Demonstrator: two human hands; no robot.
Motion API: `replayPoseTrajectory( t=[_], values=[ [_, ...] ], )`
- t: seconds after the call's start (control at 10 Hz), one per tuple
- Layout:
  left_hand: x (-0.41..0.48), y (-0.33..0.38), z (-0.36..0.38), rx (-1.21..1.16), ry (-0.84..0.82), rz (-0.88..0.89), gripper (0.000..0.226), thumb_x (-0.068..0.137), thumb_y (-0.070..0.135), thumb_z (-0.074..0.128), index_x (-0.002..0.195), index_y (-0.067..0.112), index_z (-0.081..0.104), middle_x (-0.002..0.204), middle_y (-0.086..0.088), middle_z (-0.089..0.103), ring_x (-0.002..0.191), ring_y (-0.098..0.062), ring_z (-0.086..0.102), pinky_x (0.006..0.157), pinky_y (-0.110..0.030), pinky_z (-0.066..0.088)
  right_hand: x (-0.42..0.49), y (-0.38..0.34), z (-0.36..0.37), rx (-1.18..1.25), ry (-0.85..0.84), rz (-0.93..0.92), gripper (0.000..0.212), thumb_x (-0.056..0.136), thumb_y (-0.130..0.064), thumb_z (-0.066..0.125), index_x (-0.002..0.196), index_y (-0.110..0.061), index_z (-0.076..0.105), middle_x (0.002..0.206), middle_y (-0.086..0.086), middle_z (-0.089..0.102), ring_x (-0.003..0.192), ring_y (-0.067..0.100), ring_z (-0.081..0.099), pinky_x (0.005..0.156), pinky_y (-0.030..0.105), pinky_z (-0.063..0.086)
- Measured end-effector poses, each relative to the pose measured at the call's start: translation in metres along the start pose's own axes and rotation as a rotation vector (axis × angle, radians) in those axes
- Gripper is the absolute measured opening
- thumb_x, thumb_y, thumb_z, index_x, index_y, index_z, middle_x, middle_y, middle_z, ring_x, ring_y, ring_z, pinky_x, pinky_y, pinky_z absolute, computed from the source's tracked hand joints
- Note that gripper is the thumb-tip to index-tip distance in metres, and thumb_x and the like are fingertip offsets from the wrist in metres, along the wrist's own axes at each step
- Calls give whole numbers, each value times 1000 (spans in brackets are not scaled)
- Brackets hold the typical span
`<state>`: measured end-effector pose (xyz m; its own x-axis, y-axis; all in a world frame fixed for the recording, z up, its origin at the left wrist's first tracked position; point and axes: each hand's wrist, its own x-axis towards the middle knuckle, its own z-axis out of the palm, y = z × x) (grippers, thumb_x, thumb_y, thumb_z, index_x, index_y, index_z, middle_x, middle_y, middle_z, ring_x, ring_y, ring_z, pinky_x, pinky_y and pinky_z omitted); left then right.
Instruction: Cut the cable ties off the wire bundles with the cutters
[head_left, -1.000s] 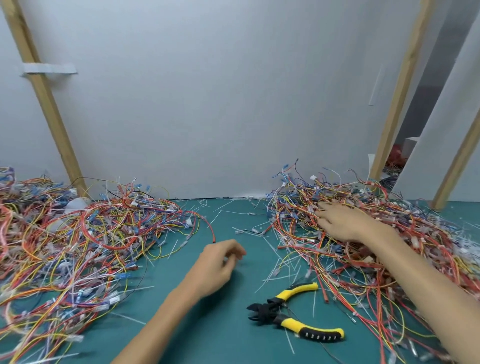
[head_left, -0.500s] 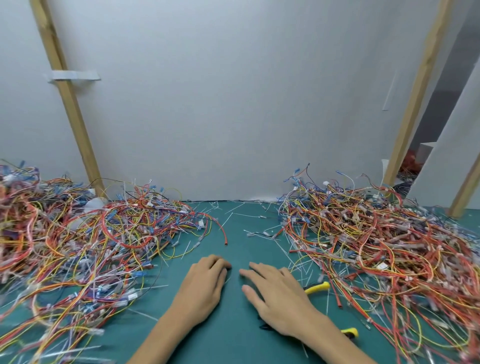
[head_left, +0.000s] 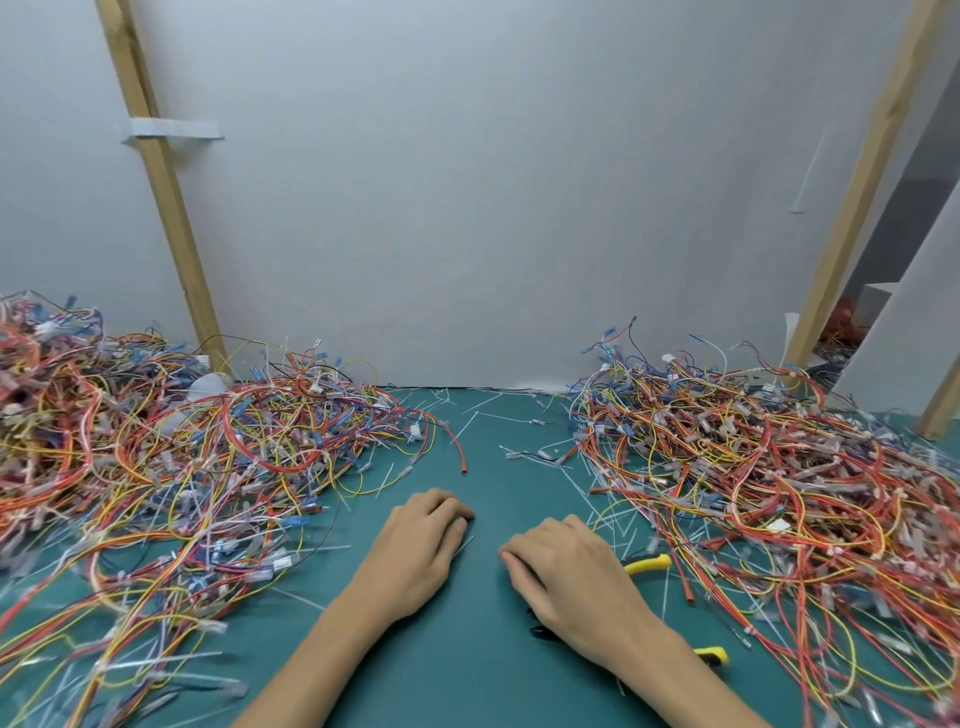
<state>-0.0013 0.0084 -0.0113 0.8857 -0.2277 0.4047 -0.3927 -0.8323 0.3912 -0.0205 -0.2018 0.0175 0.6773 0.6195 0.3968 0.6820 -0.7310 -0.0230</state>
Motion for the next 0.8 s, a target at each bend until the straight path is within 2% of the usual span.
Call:
replayPoseTrajectory(
  t=[0.1, 0.2, 0.3, 0.4, 0.5, 0.6, 0.7, 0.8],
  values=[
    [0, -1, 0, 5, 1, 0, 29, 104, 29, 36, 123, 24, 58, 124, 11, 52, 118, -9, 44, 101, -27, 30, 1, -1, -1, 75, -34, 31, 32, 101, -42, 36, 105, -26, 63, 101, -11, 65, 97, 14, 54, 86, 28, 38],
    [0, -1, 0, -5, 1, -7, 29, 104, 30, 36, 121, 24, 59, 123, 10, 53, 117, -10, 45, 100, -29, 32, -1, -3, -1, 97, -52, -31, 34, 91, -59, 41, 100, -32, 60, 100, -15, 58, 94, 7, 49, 83, 23, 35],
    [1, -2, 1, -9, -1, -9, 29, 104, 30, 36, 121, 24, 59, 122, 10, 53, 116, -10, 45, 100, -29, 32, -6, -5, 1, 33, -49, -91, 24, 86, -56, 50, 89, -32, 53, 86, -13, 50, 77, 8, 51, 66, 24, 40],
    [1, -1, 1, -1, -3, -7, 29, 104, 30, 36, 121, 25, 59, 123, 11, 53, 116, -9, 45, 100, -30, 32, -3, 5, 3, -131, -32, -103, 19, 90, -48, 52, 87, -30, 52, 80, -10, 54, 72, 10, 59, 53, 28, 44],
    [0, -2, 1, -11, -1, -8, 29, 104, 30, 36, 120, 25, 59, 122, 11, 53, 116, -8, 45, 101, -30, 32, 3, 29, 0, -110, -110, 78, 23, 99, -50, 42, 106, -29, 49, 100, -8, 56, 96, 14, 59, 71, 34, 48],
    [0, -1, 0, -12, -1, -6, 29, 104, 31, 35, 119, 25, 59, 121, 12, 53, 115, -8, 45, 100, -29, 32, 6, 51, -1, -145, -89, 219, 26, 98, -53, 41, 110, -31, 48, 105, -10, 57, 103, 12, 56, 74, 29, 42],
    [0, -2, 0, -13, 9, -10, 28, 104, 31, 35, 118, 26, 59, 120, 12, 53, 114, -7, 45, 100, -28, 31, 9, 65, 0, -236, -101, 317, 24, 100, -48, 41, 111, -29, 52, 109, -10, 60, 106, 14, 56, 84, 29, 38],
    [0, -1, 0, -23, 16, -13, 28, 104, 31, 36, 118, 25, 59, 119, 13, 53, 113, -7, 44, 99, -27, 31, 19, 61, 7, -357, -125, 375, 21, 101, -26, 46, 121, -24, 50, 120, -2, 58, 114, 22, 49, 96, 35, 32]
  ],
)
